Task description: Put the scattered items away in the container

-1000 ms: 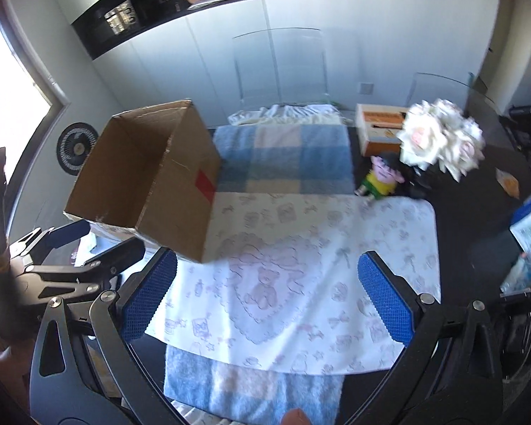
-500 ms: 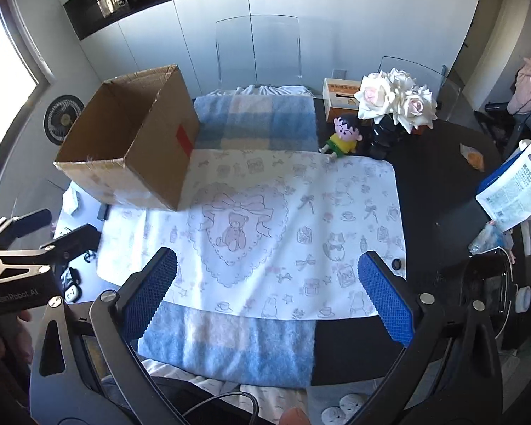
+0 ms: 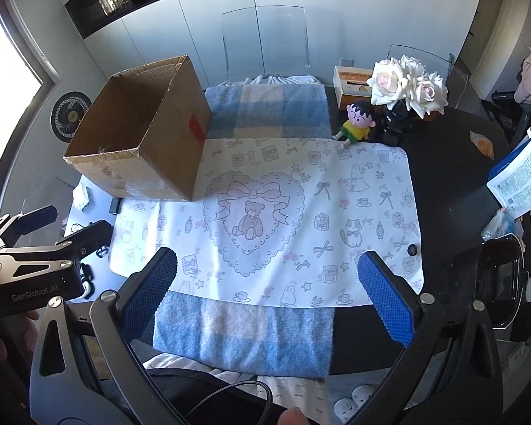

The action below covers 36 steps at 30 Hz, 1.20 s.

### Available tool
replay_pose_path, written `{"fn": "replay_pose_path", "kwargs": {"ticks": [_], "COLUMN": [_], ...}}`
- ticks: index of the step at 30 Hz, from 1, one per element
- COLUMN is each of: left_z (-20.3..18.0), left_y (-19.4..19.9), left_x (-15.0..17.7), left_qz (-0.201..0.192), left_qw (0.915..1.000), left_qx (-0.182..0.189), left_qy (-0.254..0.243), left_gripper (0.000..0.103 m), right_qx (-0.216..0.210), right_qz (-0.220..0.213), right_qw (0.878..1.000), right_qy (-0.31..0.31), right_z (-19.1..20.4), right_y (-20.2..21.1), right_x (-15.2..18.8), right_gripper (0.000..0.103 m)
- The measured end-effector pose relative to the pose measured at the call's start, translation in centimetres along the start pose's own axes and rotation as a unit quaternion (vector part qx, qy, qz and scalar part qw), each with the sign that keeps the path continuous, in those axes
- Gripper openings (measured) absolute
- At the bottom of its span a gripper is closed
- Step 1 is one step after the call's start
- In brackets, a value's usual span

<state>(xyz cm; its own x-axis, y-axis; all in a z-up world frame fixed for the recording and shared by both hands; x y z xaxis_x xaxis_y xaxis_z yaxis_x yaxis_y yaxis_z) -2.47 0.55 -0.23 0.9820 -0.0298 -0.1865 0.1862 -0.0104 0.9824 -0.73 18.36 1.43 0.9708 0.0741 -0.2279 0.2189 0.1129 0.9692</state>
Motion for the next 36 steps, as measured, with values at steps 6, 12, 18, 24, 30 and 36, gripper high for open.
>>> {"fn": "replay_pose_path", "kwargs": {"ticks": [6, 12, 18, 24, 30, 36], "left_z": [-0.2, -0.2, 0.2, 0.1, -0.2, 0.0], "left_y": [-0.4, 0.0, 0.4, 0.4, 0.6, 0.7], "left_x": [-0.1, -0.2, -0.4, -0.5, -0.5, -0.7], "left_qz": [0.017, 0.014, 0.009, 0.012, 0.011, 0.009], "left_qw": [0.9997, 0.9998, 0.9997, 0.9995, 0.9991, 0.9994], "left_qx": [0.019, 0.011, 0.020, 0.028, 0.040, 0.033], "left_qy": [0.003, 0.003, 0.010, 0.010, 0.003, 0.008], "left_gripper": [0.103, 0.103, 0.103, 0.103, 0.103, 0.103], "right_qx": [-0.001, -0.004, -0.008, -0.012, -0.014, -0.017], "right_qz": [0.004, 0.004, 0.004, 0.005, 0.005, 0.004], "right_qw": [1.000, 1.000, 1.000, 1.000, 1.000, 1.000], "right_qy": [-0.001, -0.001, -0.001, -0.002, 0.000, 0.005], "right_z": [-0.1, -0.1, 0.0, 0.0, -0.2, -0.9], "right_y": [-0.2, -0.1, -0.2, -0.2, -0.2, -0.2], "right_x": [-0.2, -0.4, -0.7, -0.8, -1.0, -1.3], "right_gripper": [0.103, 0.103, 0.103, 0.103, 0.103, 0.103]}}
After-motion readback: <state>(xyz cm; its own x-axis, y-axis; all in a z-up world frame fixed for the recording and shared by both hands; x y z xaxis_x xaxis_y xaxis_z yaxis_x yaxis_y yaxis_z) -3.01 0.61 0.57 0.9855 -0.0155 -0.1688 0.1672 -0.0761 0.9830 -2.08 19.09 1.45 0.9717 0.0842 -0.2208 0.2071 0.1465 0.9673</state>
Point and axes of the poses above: each gripper's, at about its wrist camera, not at the fingertips, and y roughly against the way its jaws point, z to its left, x to its underside, the point moved 2 cm from there along -y, roughly the way its jaws point, and after that the axes turned 11 degrees about z, right-handed, at the moved point
